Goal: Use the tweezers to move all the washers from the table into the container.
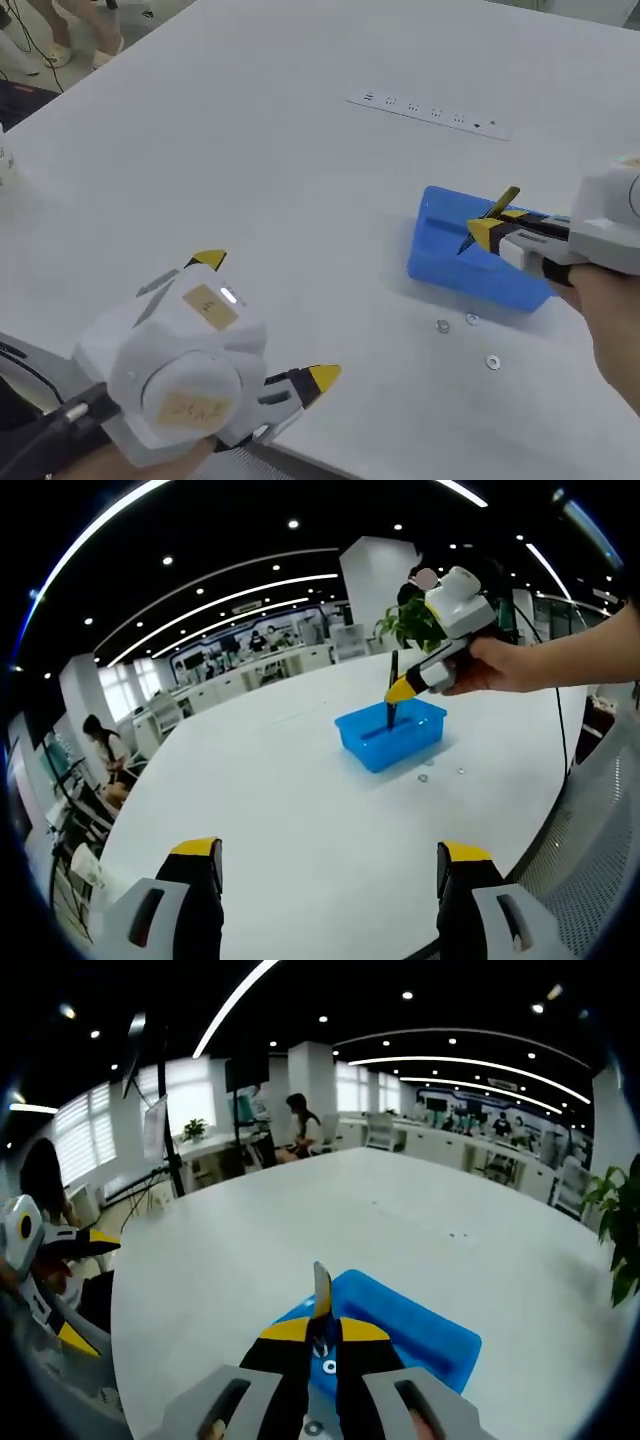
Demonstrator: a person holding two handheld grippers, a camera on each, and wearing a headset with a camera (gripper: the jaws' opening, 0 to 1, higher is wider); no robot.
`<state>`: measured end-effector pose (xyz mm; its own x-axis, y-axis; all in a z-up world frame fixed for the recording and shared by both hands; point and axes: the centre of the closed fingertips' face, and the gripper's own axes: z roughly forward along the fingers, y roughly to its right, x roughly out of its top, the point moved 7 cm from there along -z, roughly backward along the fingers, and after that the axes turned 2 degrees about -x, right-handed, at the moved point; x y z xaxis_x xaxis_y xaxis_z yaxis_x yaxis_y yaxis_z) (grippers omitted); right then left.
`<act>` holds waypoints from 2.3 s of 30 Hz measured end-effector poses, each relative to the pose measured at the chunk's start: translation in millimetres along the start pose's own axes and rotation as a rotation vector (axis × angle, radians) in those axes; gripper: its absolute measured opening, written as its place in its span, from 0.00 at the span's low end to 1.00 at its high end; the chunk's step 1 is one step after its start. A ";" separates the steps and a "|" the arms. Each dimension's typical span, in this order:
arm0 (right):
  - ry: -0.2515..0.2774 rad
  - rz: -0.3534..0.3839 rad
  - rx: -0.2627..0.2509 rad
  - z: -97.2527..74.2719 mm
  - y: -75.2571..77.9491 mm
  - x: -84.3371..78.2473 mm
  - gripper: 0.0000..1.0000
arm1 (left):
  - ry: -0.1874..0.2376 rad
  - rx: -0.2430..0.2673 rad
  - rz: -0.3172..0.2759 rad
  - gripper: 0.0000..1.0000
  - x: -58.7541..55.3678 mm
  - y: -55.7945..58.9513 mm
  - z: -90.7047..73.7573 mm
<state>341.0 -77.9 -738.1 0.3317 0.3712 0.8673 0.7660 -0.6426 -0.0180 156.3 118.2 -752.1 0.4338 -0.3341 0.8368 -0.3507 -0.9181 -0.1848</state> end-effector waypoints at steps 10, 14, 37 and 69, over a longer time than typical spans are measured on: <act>0.023 0.007 0.038 -16.7 -15.4 1.5 0.04 | 0.000 0.001 0.004 0.90 -0.1 -0.5 0.4; 0.010 0.019 0.059 -19.4 -22.9 -6.3 0.04 | -0.003 0.006 0.003 0.89 -0.5 -1.2 0.3; -0.089 0.051 0.072 -14.0 -34.4 -53.8 0.05 | -0.018 -0.002 0.020 0.90 -1.8 1.5 1.5; -0.137 -0.031 0.088 -14.1 -36.3 -58.1 0.02 | -0.021 -0.007 0.030 0.89 -1.9 2.1 0.9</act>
<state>286.2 -85.6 -780.9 0.3744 0.4817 0.7923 0.8204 -0.5704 -0.0409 155.4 116.7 -754.5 0.4407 -0.3659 0.8197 -0.3697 -0.9061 -0.2058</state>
